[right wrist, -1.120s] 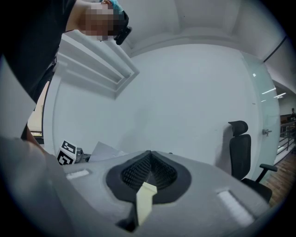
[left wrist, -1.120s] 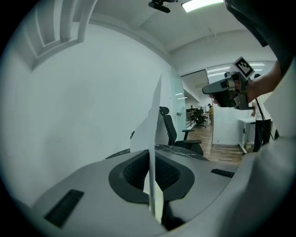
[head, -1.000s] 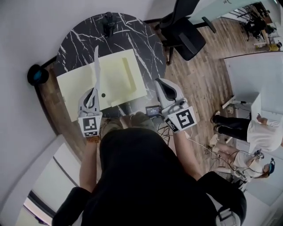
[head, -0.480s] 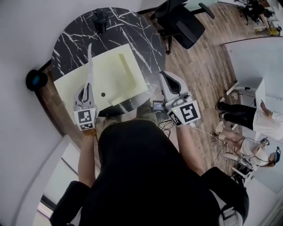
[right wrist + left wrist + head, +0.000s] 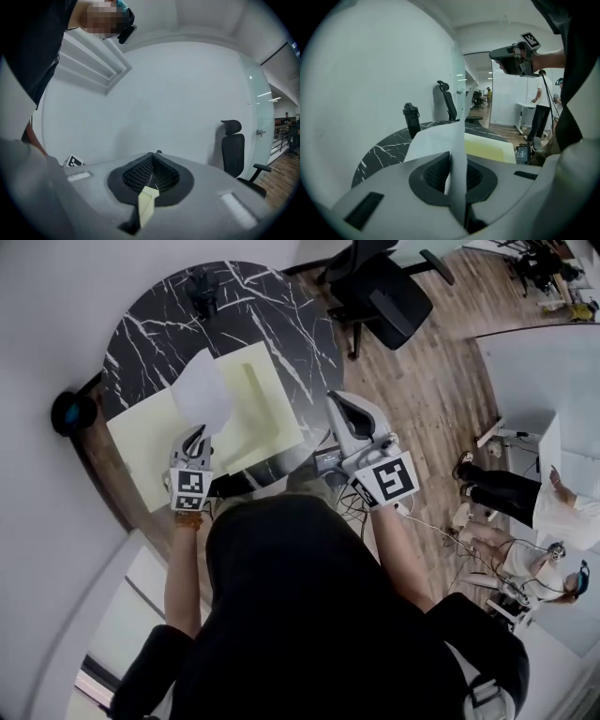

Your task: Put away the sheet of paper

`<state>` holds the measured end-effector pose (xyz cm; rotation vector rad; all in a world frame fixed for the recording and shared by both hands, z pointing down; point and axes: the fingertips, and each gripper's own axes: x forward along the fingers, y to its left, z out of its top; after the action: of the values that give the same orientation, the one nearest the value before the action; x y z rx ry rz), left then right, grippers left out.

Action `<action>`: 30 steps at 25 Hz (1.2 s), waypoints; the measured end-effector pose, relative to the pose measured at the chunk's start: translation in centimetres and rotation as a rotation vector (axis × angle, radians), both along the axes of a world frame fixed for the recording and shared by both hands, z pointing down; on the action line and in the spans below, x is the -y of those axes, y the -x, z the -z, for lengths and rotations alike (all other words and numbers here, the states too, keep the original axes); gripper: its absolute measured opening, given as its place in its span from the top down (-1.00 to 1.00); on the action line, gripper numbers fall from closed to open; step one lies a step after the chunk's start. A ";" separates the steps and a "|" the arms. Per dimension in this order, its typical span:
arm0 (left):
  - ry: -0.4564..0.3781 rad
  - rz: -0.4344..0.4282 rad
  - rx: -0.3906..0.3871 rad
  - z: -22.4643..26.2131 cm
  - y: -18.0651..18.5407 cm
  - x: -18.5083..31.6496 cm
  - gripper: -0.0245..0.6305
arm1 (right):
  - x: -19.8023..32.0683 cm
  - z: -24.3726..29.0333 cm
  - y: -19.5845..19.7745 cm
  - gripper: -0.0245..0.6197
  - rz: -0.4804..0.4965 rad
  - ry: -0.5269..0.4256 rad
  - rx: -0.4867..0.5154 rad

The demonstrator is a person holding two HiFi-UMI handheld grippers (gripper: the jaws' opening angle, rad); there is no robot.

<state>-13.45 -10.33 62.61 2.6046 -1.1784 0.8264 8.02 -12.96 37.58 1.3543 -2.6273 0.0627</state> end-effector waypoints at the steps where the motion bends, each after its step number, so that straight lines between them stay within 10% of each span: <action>1: 0.021 -0.023 0.003 -0.8 -0.5 -0.2 0.89 | 0.0 -0.3 -0.1 0.93 -0.004 0.008 -0.001; 5: 0.112 -0.128 -0.001 -3.6 -2.2 -1.5 0.87 | -0.2 -1.2 -0.2 0.93 -0.020 0.031 -0.003; 11: 0.311 -0.257 -0.080 -5.9 -3.9 -3.6 0.19 | -0.1 -1.6 -0.1 0.93 -0.043 0.036 0.004; 19: 0.520 -0.463 -0.277 -3.7 -4.3 -7.1 0.10 | 0.3 -1.3 1.6 0.93 -0.037 0.025 0.020; 30: 0.348 -0.396 0.157 -10.3 2.0 -2.9 0.10 | 0.2 -0.8 0.8 0.93 -0.065 0.015 -0.012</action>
<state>-15.47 -7.39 72.86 2.5377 -0.4848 1.2037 7.19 -13.18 38.39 1.4304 -2.5678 0.0823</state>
